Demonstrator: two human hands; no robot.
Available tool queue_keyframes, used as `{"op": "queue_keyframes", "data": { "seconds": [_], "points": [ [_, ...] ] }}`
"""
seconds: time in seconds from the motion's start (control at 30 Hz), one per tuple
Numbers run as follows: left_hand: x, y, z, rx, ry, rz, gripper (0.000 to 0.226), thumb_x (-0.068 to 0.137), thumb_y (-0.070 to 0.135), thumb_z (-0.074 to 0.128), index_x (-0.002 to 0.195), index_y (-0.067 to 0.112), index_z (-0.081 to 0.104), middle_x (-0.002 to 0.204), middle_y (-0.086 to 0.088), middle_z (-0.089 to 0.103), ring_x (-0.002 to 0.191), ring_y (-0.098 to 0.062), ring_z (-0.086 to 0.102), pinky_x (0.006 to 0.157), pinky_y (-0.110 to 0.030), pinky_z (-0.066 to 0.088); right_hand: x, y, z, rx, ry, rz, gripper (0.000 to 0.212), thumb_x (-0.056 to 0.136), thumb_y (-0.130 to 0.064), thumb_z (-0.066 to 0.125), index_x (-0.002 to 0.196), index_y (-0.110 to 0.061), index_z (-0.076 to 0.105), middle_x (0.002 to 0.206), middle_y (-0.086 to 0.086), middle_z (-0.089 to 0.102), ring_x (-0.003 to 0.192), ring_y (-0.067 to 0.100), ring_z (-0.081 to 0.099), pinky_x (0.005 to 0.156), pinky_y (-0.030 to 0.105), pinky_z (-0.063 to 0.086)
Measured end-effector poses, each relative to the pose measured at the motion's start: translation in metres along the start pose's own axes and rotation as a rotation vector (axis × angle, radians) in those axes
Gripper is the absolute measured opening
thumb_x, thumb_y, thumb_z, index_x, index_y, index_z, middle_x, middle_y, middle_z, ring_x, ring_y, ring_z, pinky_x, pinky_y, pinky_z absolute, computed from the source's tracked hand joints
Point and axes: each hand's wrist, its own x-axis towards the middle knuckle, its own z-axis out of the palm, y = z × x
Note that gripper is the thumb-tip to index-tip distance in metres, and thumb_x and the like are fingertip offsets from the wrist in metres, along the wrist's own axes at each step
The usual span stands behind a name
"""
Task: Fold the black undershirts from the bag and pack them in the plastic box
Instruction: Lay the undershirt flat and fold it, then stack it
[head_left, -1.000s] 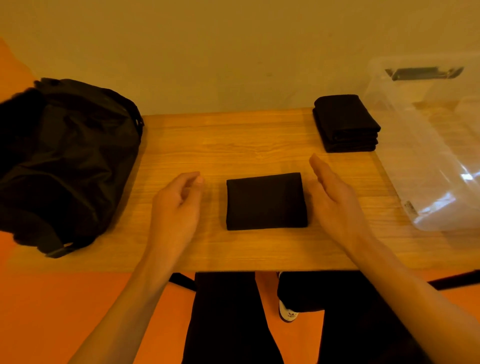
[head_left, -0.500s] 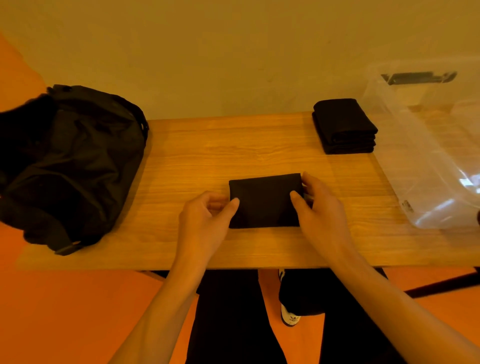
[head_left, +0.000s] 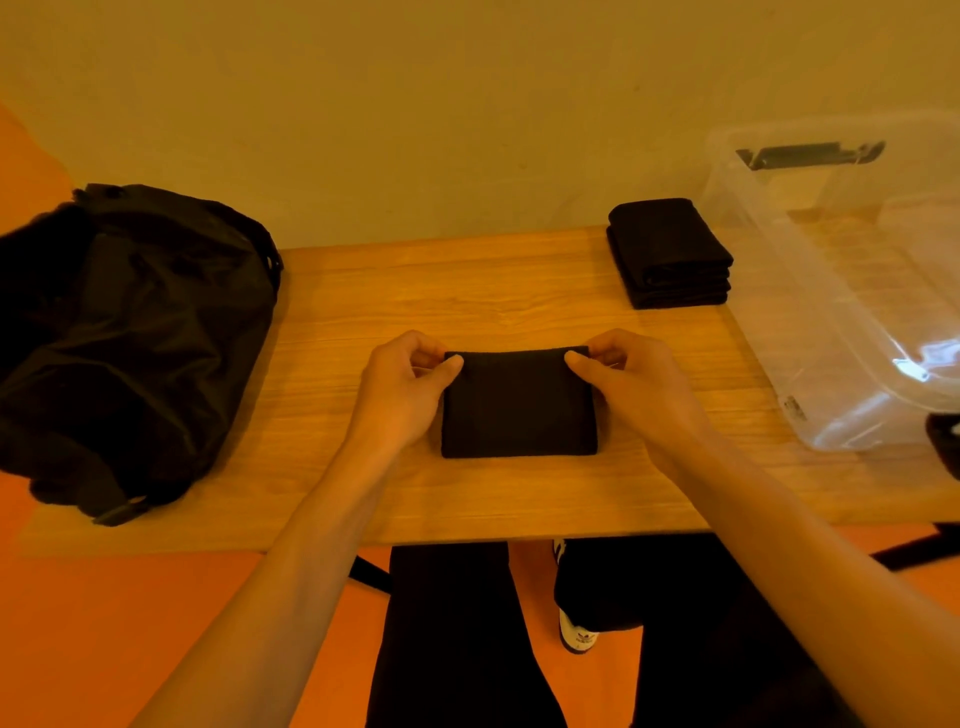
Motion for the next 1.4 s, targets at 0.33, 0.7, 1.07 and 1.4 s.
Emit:
{"op": "queue_keyframes", "data": {
  "seconds": [0.33,0.7,1.07,1.4],
  "points": [
    [0.003,0.000,0.007,0.122,-0.072,0.075,0.008,0.106,0.030,0.049,0.109,0.023,0.050,0.085,-0.017,0.066,0.071,-0.028,0.062,0.058,-0.042,0.046,0.004,0.001,0.001,-0.011,-0.020,-0.031,0.021,0.102,-0.034,0.054,0.114,-0.018,0.061,0.101,-0.001,0.069,0.091,0.010,0.066,0.065,0.023,0.050],
    [0.003,-0.010,0.015,0.332,0.003,0.151,0.013,0.106,0.029,0.049,0.109,0.017,0.051,0.068,0.000,0.053,0.058,-0.013,0.049,0.052,-0.029,0.038,0.012,0.009,0.006,-0.214,0.018,-0.037,0.020,0.103,-0.037,0.053,0.113,-0.021,0.059,0.094,-0.003,0.066,0.081,0.003,0.059,0.058,0.019,0.043],
    [-0.003,-0.014,0.018,0.376,0.061,0.221,0.013,0.108,0.029,0.043,0.107,0.017,0.047,0.067,-0.001,0.054,0.055,-0.016,0.050,0.048,-0.029,0.031,0.005,0.008,0.012,-0.136,0.065,-0.144,0.014,0.103,-0.035,0.053,0.109,-0.023,0.058,0.093,0.000,0.069,0.084,0.014,0.068,0.072,0.047,0.061],
    [-0.014,-0.016,0.011,0.436,0.289,0.403,0.028,0.103,0.039,0.052,0.122,0.018,0.055,0.100,0.002,0.058,0.086,-0.012,0.058,0.067,-0.029,0.050,-0.004,0.013,0.009,-0.434,0.254,-0.333,0.030,0.102,-0.045,0.046,0.120,-0.023,0.057,0.097,-0.008,0.063,0.082,0.007,0.061,0.062,0.024,0.052]
  ]
}}
